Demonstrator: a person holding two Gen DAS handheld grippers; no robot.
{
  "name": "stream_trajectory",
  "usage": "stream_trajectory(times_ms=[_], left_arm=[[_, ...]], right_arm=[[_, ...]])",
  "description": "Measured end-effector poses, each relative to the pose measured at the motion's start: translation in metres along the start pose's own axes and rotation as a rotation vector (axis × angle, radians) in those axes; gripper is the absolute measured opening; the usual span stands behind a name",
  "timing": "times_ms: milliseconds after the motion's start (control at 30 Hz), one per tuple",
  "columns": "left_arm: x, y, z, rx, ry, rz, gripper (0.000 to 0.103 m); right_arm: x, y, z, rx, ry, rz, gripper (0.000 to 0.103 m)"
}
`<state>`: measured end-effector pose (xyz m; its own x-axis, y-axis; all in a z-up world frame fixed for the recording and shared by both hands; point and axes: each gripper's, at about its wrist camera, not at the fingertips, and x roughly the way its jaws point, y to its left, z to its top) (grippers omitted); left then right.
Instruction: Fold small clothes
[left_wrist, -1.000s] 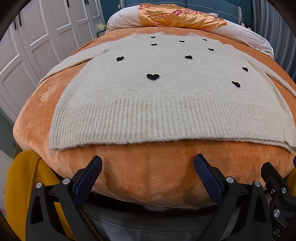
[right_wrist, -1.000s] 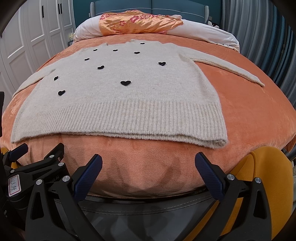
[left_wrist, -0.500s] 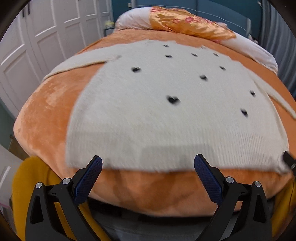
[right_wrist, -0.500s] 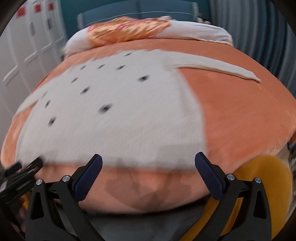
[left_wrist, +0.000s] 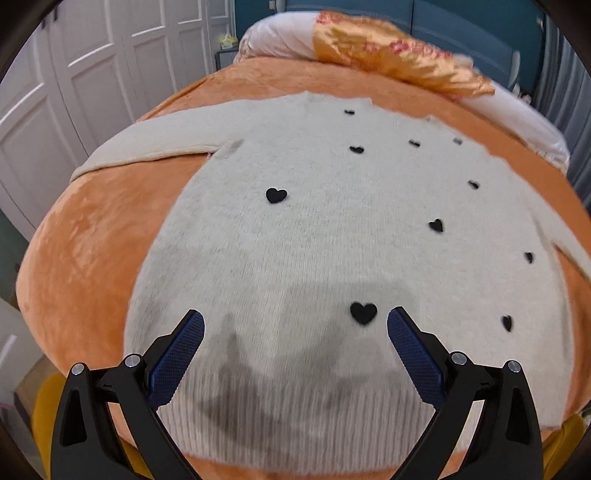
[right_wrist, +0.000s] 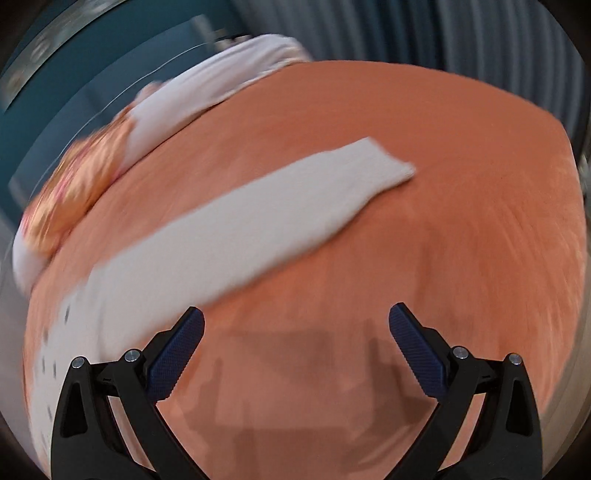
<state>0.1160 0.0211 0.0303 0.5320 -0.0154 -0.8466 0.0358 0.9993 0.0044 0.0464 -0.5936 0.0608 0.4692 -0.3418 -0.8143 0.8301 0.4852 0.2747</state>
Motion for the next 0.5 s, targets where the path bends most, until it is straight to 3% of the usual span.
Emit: stream_trajectory(times_ms=[100, 167, 233, 267, 300, 333, 367, 467, 500], left_arm=[[0.01, -0.003, 0.009, -0.011, 0.013, 0.015, 0.097], [0.017, -0.003, 0.017, -0.028, 0.017, 0.014, 0.097], [0.021, -0.003, 0.024, -0.027, 0.017, 0.013, 0.097], [0.022, -0.004, 0.027, -0.02, 0.009, 0.017, 0.097], [0.024, -0.006, 0.031, -0.003, -0.003, 0.027, 0.097], [0.024, -0.007, 0.035, 0.011, -0.014, 0.041, 0.097], [0.025, -0.008, 0.038, 0.022, -0.025, 0.052, 0.097], [0.025, -0.006, 0.052, 0.026, -0.048, 0.068, 0.097], [0.026, -0.005, 0.056, 0.019, -0.054, 0.066, 0.097]], right_arm=[[0.026, -0.015, 0.022, 0.079, -0.001, -0.033, 0.098], [0.039, -0.018, 0.029, 0.108, -0.002, -0.033, 0.092], [0.054, -0.01, 0.038, 0.115, 0.026, -0.023, 0.058], [0.059, -0.001, 0.042, 0.109, 0.033, -0.016, 0.052], [0.06, 0.009, 0.044, 0.103, 0.028, 0.0, 0.038], [0.059, 0.017, 0.052, 0.096, 0.019, 0.025, 0.02], [0.055, 0.032, 0.056, 0.081, 0.002, 0.061, 0.013], [0.016, 0.112, 0.059, -0.055, -0.071, 0.27, 0.01], [-0.005, 0.155, 0.049, -0.145, -0.084, 0.374, 0.01]])
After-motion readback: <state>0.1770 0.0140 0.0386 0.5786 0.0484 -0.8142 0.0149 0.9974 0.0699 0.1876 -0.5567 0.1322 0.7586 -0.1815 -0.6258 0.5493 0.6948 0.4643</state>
